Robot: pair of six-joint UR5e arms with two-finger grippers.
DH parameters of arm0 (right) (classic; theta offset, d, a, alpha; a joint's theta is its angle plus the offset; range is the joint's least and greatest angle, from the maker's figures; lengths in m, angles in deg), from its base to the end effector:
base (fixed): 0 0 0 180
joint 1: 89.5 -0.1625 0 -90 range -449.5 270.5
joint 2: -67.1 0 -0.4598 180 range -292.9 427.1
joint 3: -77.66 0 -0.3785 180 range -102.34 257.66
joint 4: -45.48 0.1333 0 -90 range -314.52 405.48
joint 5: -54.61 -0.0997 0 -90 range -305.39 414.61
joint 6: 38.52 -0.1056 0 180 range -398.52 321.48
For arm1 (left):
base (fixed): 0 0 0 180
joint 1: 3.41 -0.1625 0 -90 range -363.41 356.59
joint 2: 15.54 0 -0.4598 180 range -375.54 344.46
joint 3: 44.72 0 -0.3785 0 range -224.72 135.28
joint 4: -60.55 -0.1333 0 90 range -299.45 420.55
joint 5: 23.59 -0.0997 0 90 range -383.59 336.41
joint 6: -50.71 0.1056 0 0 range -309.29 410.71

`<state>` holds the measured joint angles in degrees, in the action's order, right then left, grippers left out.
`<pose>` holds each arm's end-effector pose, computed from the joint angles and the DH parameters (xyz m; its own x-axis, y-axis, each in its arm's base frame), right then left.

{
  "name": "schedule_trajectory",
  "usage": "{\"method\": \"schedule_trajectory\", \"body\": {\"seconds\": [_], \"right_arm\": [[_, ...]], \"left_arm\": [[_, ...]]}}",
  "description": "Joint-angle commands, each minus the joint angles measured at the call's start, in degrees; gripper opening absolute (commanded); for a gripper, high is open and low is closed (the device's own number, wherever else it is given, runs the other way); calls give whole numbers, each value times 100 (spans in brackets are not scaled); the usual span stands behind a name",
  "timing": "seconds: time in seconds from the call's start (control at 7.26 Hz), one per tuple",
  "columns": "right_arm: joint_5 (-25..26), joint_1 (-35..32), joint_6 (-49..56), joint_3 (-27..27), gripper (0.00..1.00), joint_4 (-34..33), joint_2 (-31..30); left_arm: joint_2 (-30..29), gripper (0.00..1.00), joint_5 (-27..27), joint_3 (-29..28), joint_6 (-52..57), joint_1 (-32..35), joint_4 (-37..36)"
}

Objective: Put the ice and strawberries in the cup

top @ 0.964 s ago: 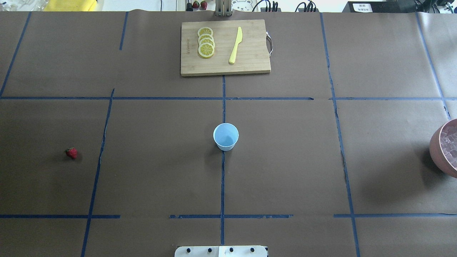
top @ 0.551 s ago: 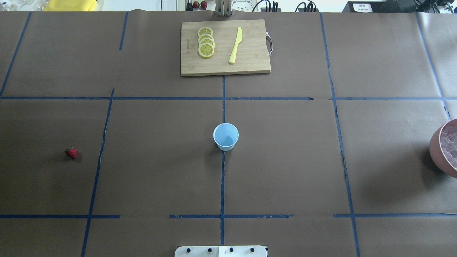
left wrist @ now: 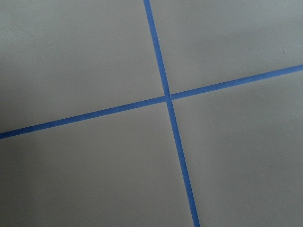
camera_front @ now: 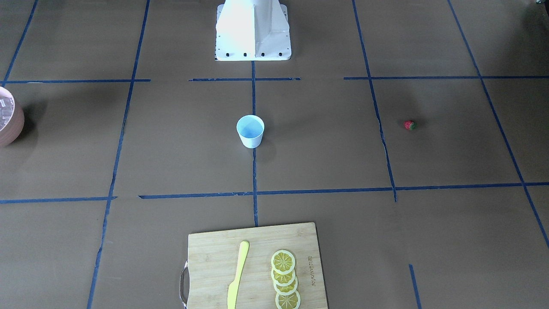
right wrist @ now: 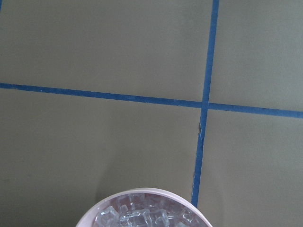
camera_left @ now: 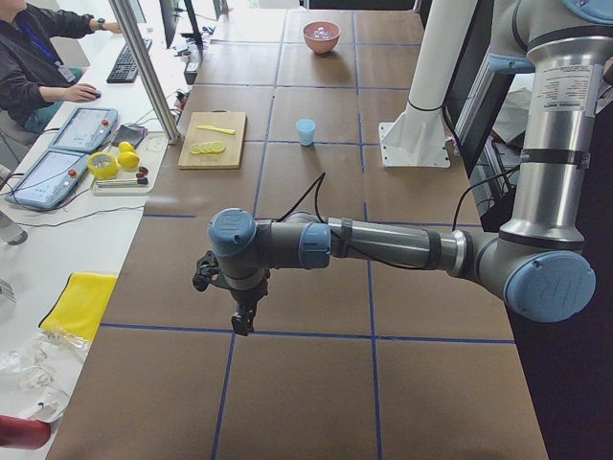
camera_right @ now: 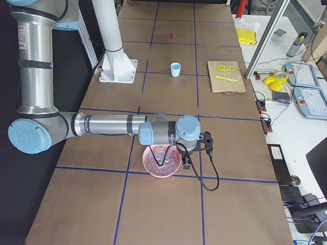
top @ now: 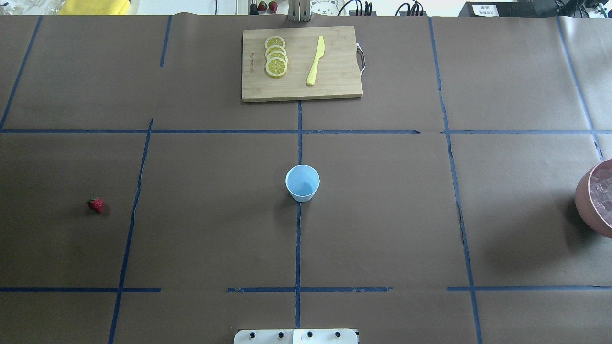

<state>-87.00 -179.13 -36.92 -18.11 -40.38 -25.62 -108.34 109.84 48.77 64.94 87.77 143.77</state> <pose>0.0475 -0.4636 0.6542 0.6199 -0.1298 0.7738 0.0237 0.9889 0.1468 -0.0709 -0.4964 0.6578 0.7087 0.2256 -0.6685 -0.1585 0.9742 0.1607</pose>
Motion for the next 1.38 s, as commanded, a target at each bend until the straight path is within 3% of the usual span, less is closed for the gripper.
{"method": "schedule_trajectory", "body": {"seconds": [0.0,0.14,0.28,0.55,0.96,1.24], "right_arm": [[292,234,-167,-126,100,664,-96],[379,470,-534,-153,100,710,-123],[876,803,-834,-170,100,1085,-184],[1065,1122,-1503,-153,98,2270,-685],[1039,1333,-1513,-127,96,2258,-774],[1030,1368,-1513,-126,96,2258,-756]], "left_arm": [[7,100,8,3,1,4,1],[7,100,8,3,1,-4,1],[7,100,8,12,1,-4,1],[7,100,8,21,1,-4,1],[-19,100,-1,21,-16,-22,-7],[-28,100,8,82,-452,-441,71]]}}
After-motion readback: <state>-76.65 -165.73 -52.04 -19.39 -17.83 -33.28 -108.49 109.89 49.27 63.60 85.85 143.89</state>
